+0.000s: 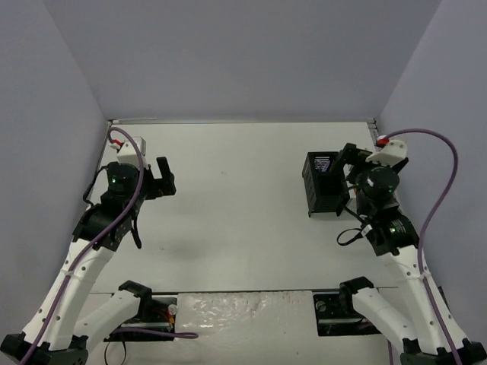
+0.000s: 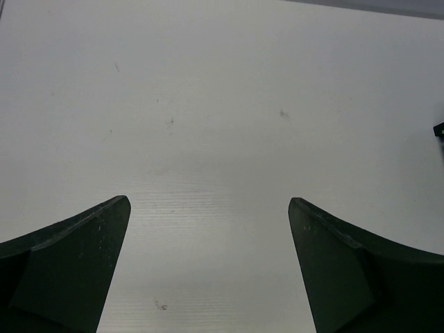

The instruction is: Organize the makeup

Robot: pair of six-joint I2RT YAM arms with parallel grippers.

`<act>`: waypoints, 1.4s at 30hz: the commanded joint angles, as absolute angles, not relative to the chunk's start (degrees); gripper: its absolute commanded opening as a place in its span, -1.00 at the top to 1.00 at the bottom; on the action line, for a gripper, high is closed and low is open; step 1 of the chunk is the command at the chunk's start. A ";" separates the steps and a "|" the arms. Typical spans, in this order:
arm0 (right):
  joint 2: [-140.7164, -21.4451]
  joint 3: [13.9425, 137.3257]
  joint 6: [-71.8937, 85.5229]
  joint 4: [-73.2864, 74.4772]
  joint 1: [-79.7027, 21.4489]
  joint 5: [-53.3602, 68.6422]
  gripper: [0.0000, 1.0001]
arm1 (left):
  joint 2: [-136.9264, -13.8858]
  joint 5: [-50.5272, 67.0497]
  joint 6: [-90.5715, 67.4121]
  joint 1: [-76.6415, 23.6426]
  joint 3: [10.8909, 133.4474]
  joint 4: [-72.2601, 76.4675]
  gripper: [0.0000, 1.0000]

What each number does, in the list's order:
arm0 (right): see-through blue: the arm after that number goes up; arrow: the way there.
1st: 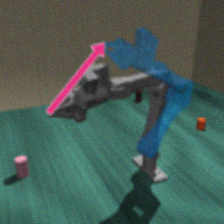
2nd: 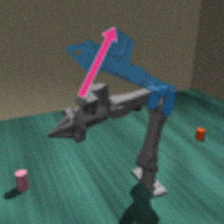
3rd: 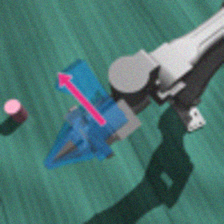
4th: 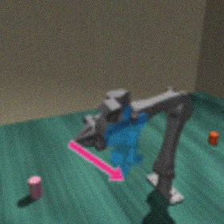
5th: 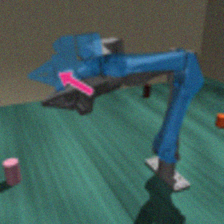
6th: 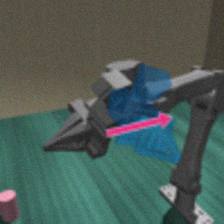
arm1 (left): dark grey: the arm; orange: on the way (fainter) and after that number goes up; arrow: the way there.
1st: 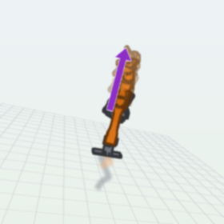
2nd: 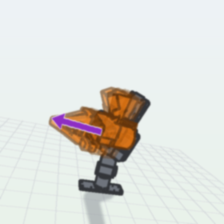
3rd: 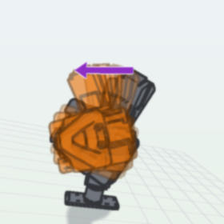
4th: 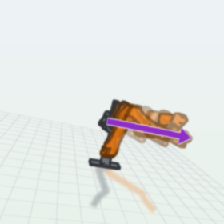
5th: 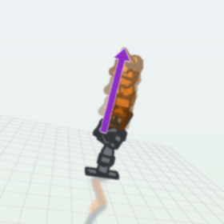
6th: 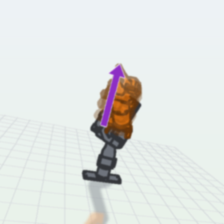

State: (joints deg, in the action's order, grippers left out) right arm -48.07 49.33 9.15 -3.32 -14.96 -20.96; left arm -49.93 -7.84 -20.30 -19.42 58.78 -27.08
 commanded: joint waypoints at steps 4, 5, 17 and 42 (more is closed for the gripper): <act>-33.06 59.36 6.41 8.55 -14.59 -24.98 -1.00 | -42.36 -13.11 -14.18 -19.07 69.66 -31.02 -0.94; -31.56 59.87 6.26 9.81 -14.59 -25.02 -1.00 | -41.30 -13.74 -13.63 -19.07 70.22 -31.61 -0.94; -12.35 60.33 0.62 17.10 -14.68 -23.52 -1.00 | -31.26 -16.08 -10.24 -19.07 69.38 -37.18 -0.94; -8.26 56.72 -0.65 21.18 -14.94 -18.25 -1.00 | -31.02 -12.39 -16.08 -19.07 57.65 -29.32 -0.94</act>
